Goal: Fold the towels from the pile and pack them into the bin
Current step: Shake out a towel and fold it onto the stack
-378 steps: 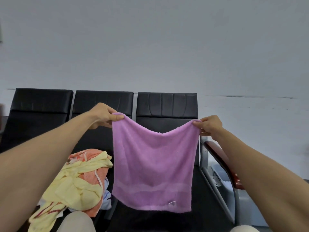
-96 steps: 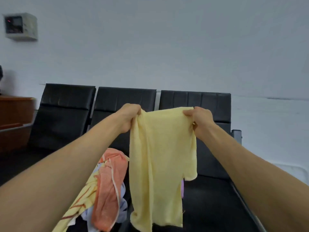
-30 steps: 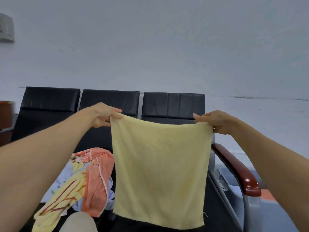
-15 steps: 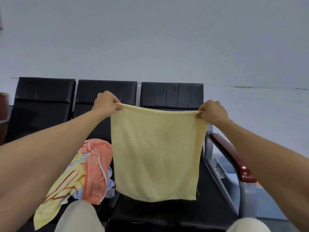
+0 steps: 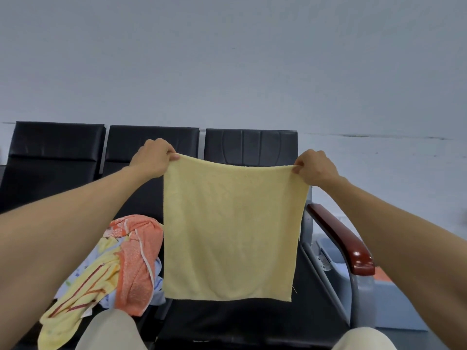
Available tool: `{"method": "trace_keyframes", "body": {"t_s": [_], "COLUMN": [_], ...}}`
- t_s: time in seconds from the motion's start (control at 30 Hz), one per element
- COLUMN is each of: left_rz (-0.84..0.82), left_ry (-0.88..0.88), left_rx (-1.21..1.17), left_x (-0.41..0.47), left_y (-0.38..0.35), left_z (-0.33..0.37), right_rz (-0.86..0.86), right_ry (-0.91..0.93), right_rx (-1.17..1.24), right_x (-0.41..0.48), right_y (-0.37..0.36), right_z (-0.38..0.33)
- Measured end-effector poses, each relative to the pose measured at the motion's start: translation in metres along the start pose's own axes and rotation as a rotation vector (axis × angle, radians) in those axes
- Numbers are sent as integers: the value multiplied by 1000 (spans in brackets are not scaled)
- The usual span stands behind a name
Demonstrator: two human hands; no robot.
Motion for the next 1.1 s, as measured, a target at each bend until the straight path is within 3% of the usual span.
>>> {"method": "trace_keyframes", "body": {"t_s": [0.23,0.5,0.63,0.87,1.1], "left_rz": [-169,-185,-158,-246,-357], "left_ry": [31,350,382,319,175], "left_rx": [101,-418,-430,-467,-480], "left_x": [10,16,8,-25,-89], "left_y": [3,-98,-174,-263,-278], "left_z": [-3,-27,-54,-91,-103], "right_rz": [19,-53,-149,-275,-333], "right_ry": [9,-100,-129,-165,-192], "right_rx": [21,40,101,196,201], "right_x": [11,25,26,17,-33], "right_y": [5,-66,-133,-228,-255], "right_z": [-5,27,49,86,107]}}
Point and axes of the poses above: each hand's wrist, its own x-axis towards the middle knuckle, its own y-axis out of the back of the hand, z = x × y, the point moved 1 cm from there along x, towards the middle knuckle, and after that the axes turned 6 degrees about -y, right-handed, at the moved point
